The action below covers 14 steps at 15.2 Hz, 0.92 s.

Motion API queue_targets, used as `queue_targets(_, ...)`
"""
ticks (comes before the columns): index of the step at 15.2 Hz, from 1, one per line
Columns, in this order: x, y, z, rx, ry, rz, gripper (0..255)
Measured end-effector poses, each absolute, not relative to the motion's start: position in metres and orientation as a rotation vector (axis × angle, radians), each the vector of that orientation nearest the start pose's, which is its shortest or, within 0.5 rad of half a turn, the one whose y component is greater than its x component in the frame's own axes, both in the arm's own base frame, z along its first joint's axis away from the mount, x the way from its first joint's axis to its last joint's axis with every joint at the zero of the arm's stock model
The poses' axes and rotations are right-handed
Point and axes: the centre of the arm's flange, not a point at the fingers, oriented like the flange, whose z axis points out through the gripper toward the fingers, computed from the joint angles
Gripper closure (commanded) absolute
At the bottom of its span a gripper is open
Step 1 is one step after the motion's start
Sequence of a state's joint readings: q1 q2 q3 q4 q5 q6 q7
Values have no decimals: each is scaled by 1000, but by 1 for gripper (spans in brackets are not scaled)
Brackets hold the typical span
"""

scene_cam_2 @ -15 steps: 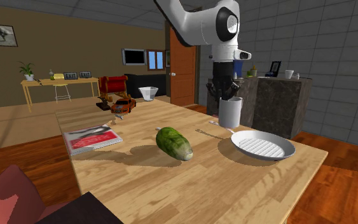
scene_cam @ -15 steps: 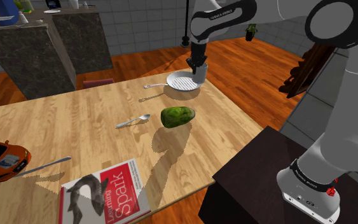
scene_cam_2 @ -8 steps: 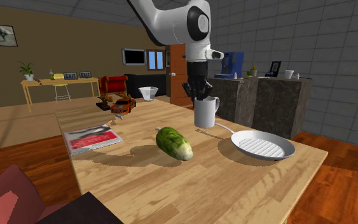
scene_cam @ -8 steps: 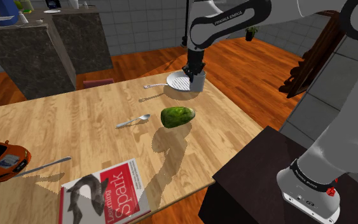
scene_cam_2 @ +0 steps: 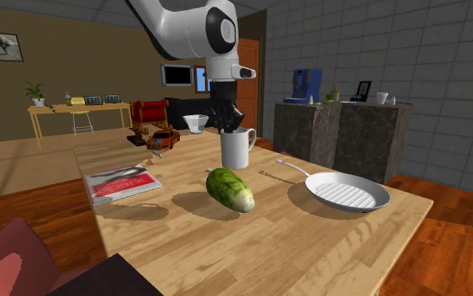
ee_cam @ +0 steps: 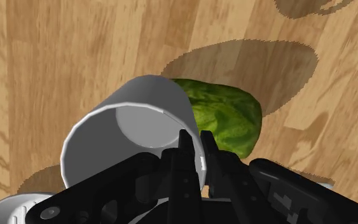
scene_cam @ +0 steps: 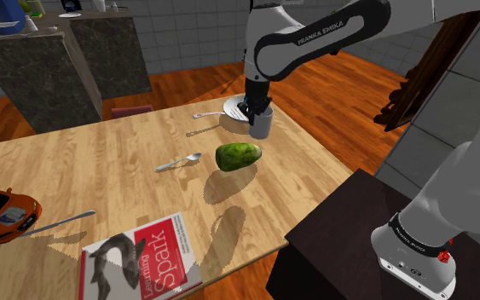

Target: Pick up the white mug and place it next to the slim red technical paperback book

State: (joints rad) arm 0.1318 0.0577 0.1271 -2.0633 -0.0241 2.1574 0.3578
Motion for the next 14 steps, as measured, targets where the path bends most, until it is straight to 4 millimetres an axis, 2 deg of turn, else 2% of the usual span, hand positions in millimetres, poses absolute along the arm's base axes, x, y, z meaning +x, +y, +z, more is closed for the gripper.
queue_targets(14, 432, 291, 410, -3139, 135, -62, 255)
